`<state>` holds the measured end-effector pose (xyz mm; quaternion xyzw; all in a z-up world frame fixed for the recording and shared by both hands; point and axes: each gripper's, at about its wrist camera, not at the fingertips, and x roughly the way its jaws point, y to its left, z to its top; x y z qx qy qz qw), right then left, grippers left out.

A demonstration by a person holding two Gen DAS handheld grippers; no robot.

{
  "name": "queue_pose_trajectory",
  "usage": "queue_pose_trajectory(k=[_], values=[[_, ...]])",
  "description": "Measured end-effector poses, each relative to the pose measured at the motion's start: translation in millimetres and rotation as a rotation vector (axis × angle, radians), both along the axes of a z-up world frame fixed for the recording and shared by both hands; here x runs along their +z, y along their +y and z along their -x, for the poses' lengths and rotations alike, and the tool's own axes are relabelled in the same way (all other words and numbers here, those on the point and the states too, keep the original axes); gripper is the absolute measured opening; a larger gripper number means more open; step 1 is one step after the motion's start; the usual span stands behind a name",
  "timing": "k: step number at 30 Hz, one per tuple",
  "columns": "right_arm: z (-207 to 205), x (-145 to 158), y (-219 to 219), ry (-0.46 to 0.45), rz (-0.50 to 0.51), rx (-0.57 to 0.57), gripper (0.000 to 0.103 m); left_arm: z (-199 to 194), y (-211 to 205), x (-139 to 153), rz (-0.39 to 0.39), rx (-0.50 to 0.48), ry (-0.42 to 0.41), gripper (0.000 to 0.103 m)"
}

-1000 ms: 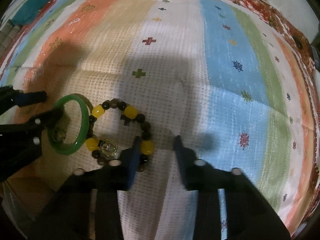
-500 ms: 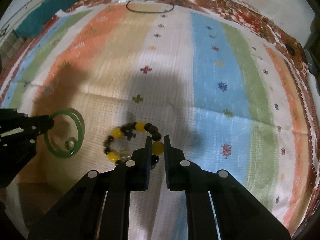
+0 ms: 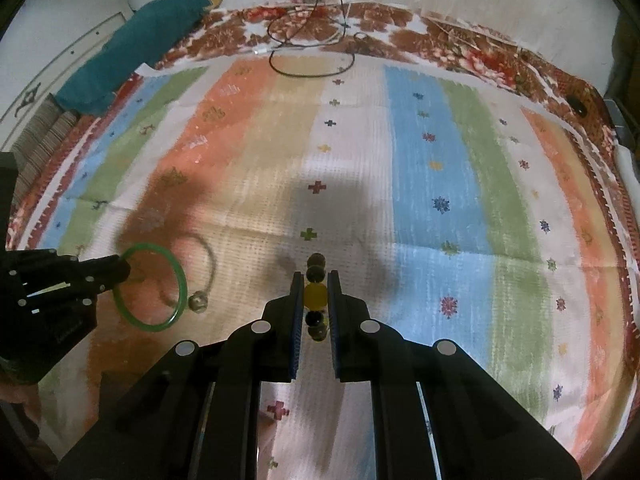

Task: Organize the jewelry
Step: 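Lift and carry jade bangle and black-and-yellow bracelet over the silver tin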

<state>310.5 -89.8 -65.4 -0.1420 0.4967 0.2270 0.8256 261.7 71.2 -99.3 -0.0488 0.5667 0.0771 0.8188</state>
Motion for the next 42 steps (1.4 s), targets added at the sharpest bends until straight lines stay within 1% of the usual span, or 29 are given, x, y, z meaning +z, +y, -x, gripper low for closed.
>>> queue_pose_trajectory(k=[11, 16, 29, 32, 42], values=[[28, 29, -15, -0.029, -0.055, 0.004, 0.012, 26, 3, 29, 0.03, 0.021, -0.077, 0.007], [39, 32, -20, -0.037, -0.05, 0.01, 0.012, 40, -2, 37, 0.049, 0.015, -0.098, 0.007], [61, 46, -22, -0.082, -0.071, 0.028, 0.012, 65, -10, 53, 0.048, 0.009, -0.143, 0.007], [66, 49, -22, -0.089, -0.078, 0.036, 0.012, 68, -13, 54, 0.06, -0.008, -0.142, 0.007], [85, 58, -21, -0.113, -0.089, 0.067, 0.012, 79, -22, 59, 0.05, -0.015, -0.159, 0.007]])
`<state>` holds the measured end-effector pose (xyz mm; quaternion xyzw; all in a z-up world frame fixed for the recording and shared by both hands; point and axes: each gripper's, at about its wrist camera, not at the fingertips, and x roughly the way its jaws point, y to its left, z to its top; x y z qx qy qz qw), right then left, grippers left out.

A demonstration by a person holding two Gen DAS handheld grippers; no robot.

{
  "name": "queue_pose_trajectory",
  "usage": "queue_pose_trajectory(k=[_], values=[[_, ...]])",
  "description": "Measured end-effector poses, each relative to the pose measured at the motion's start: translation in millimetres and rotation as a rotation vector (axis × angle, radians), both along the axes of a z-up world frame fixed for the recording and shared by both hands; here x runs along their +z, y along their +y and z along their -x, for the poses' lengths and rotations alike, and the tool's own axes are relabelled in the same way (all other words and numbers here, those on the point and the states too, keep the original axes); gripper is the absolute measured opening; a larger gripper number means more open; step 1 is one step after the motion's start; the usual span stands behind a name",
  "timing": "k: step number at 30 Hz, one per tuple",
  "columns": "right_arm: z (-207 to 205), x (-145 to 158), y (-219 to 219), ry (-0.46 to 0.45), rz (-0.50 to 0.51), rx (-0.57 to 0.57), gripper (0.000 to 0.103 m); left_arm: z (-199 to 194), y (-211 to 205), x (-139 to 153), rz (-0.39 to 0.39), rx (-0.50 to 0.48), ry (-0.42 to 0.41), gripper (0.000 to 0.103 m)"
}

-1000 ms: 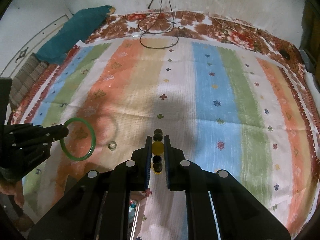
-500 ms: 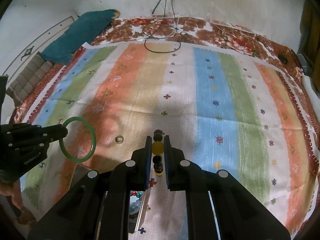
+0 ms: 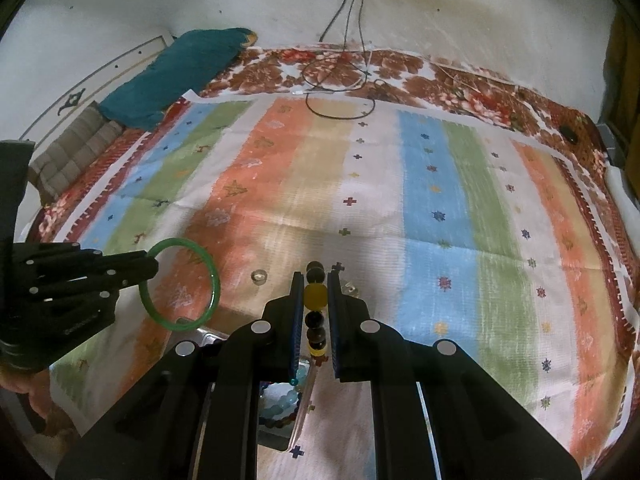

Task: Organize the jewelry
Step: 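Lift and carry jade bangle and black-and-yellow bracelet over the silver tin, then open left gripper dropping bangle into tin while right releases bead bracelet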

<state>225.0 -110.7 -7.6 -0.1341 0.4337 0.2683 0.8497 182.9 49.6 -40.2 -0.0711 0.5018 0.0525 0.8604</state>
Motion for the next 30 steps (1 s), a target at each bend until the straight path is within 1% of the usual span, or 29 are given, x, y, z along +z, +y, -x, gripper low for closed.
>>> queue_pose_trajectory(k=[18, 30], values=[[36, 15, -8, -0.027, -0.048, 0.04, 0.012, 36, -14, 10, -0.016, 0.005, -0.046, 0.007], [60, 15, -13, -0.029, -0.055, 0.063, 0.012, 52, -21, 9, -0.02, 0.017, -0.055, 0.01]])
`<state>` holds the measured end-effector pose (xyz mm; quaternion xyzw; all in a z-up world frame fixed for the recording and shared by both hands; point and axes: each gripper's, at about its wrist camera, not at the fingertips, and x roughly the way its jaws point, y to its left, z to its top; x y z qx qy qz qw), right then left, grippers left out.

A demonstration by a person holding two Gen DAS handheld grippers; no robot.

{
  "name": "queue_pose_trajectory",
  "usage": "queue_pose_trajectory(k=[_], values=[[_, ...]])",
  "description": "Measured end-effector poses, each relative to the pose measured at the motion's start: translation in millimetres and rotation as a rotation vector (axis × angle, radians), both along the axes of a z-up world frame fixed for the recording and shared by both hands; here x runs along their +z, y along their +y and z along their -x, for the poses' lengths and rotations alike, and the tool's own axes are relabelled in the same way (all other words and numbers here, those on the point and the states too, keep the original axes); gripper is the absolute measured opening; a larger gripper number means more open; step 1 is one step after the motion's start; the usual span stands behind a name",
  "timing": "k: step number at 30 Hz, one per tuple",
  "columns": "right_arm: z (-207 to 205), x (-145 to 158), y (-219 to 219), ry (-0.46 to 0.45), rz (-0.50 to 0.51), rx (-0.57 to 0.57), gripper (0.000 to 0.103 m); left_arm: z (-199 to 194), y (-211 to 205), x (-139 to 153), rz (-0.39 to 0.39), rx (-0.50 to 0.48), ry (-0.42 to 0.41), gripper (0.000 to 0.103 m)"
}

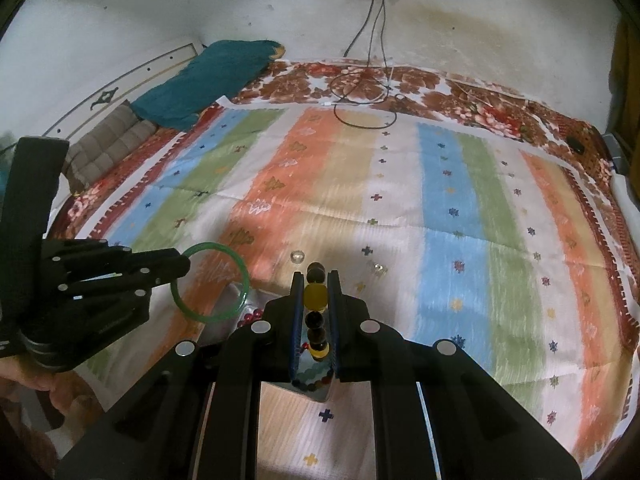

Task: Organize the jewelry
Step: 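Open left gripper dropping bangle into tin while right releases bead bracelet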

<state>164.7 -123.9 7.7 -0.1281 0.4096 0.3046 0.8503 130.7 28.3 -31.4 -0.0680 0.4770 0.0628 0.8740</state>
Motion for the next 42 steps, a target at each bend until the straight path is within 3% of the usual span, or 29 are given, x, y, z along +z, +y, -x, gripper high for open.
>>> queue_pose_trajectory(k=[22, 24, 25, 26, 30, 34, 42], values=[[15, -7, -1, 0.01, 0.014, -0.001, 0.013, 10, -11, 1, 0.026, -0.035, 0.006, 0.01], [9, -9, -3, 0.022, 0.018, -0.027, 0.018, 7, -10, -3, 0.047, -0.034, 0.029, 0.011], [7, -9, -5, 0.028, 0.019, -0.037, 0.029, 6, -9, -5, 0.047, -0.022, 0.033, 0.014], [5, -10, -6, 0.031, 0.018, -0.043, 0.032, 5, -7, -5, 0.045, -0.013, 0.036, 0.02], [-2, -13, -10, 0.052, 0.025, -0.063, 0.033, 4, 3, -6, 0.049, 0.027, 0.036, 0.027], [-9, -17, -11, 0.064, 0.039, -0.078, 0.034, 1, 11, -6, 0.049, 0.056, 0.034, 0.04], [-28, -27, -11, 0.088, 0.084, -0.123, 0.037, -14, 11, -11, 0.025, 0.047, 0.052, 0.055]])
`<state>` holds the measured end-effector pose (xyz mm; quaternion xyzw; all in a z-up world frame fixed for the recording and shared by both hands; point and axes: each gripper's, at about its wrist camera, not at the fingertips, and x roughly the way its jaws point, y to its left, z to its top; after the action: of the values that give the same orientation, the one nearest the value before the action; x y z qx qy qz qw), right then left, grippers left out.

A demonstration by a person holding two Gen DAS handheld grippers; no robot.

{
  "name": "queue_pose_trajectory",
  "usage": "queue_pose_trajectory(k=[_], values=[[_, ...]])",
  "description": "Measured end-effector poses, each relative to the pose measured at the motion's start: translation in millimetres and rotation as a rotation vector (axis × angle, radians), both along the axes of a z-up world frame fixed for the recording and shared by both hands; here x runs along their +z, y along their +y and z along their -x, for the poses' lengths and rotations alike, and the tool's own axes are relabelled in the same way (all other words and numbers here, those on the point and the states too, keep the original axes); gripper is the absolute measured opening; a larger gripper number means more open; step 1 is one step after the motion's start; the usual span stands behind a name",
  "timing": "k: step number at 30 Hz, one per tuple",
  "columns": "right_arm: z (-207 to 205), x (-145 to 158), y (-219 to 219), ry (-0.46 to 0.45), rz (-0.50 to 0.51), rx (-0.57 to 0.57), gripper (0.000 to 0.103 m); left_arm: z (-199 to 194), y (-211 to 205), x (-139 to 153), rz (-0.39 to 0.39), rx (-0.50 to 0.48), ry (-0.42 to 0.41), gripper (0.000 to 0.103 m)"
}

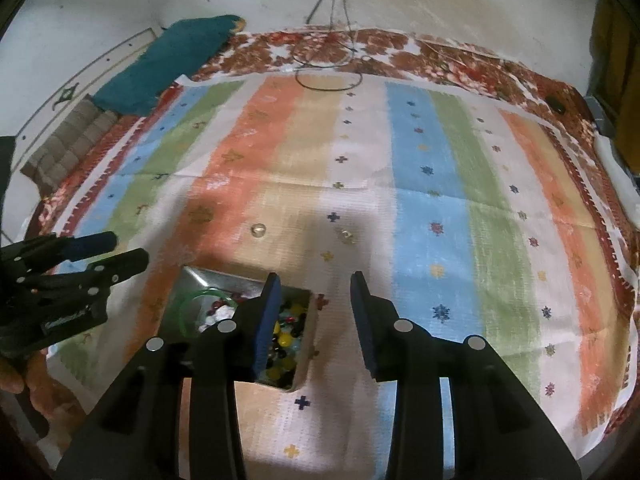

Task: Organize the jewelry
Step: 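Open left gripper dropping bangle into tin while right releases bead bracelet, then move left gripper to small silver ring while right gripper nears gold charm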

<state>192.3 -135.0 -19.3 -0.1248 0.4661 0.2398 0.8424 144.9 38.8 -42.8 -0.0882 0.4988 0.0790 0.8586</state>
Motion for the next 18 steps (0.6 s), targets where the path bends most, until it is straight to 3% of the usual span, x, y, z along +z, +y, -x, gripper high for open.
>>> queue_pose_trajectory(k=[8, 18], values=[[-17, -11, 8, 0.019, 0.043, 0.012, 0.045, -20, -2, -6, -0.027, -0.033, 0.011, 0.059], [-42, -29, 19, 0.068, 0.083, 0.021, 0.046, -39, 0, -10, -0.036, -0.064, 0.025, 0.063]])
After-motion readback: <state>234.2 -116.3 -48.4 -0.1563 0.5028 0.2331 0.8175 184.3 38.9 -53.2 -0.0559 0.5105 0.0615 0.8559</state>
